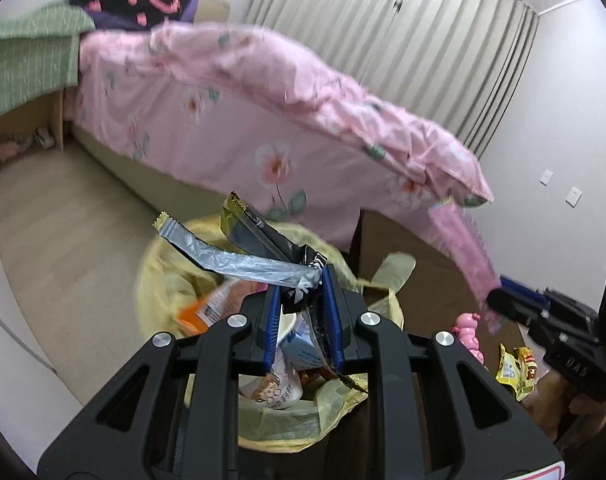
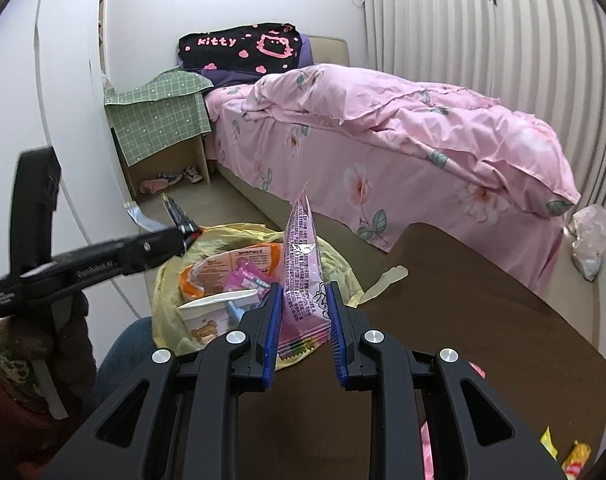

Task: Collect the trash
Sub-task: 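Carry both wrappers to the yellow bag and open both tools to release, then move both tools back over the table toward the remaining snack bags, then grasp the yellow-red chip bag with the left tool while the right tool grasps the yellow snack bar, then carry the chip bag and snack bar to the yellow bag and release both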

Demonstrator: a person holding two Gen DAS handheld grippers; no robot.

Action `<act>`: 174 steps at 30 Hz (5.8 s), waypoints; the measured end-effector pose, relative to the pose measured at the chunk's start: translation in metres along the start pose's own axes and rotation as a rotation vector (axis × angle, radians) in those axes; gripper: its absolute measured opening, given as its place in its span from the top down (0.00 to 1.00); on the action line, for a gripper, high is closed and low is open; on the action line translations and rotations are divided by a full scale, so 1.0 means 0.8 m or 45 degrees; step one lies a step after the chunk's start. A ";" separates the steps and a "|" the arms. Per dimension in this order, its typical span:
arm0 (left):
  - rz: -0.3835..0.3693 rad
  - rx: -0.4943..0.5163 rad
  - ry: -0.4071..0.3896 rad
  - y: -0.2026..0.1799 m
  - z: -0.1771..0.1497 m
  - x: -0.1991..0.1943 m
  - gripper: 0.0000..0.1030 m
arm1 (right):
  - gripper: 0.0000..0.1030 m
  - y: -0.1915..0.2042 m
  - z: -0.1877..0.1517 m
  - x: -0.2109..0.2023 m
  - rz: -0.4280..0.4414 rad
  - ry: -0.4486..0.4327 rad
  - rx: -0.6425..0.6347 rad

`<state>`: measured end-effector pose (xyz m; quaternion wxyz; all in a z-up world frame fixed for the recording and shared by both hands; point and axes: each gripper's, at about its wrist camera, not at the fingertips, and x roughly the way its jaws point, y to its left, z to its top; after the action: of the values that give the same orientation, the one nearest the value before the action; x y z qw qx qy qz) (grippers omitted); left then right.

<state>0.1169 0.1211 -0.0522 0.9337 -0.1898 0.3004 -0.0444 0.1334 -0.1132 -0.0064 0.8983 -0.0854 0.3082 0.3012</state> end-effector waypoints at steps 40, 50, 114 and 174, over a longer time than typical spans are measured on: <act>0.121 0.027 0.003 -0.046 0.000 0.010 0.37 | 0.56 -0.073 -0.070 -0.014 -0.153 0.016 0.261; -0.250 0.364 0.162 -0.215 -0.062 0.038 0.37 | 0.51 -0.163 -0.196 -0.183 -0.571 -0.032 0.477; -0.424 0.651 0.455 -0.296 -0.167 0.050 0.51 | 0.57 -0.227 -0.231 -0.078 -0.548 0.181 0.876; -0.521 0.949 0.674 -0.404 -0.263 0.052 0.69 | 0.81 -0.121 -0.385 -0.275 -0.703 0.097 0.711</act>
<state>0.0393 -0.2548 -0.1093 0.8019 0.1196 0.4473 -0.3775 -0.1016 -0.4030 -0.1213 0.9222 0.0715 0.3768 -0.0506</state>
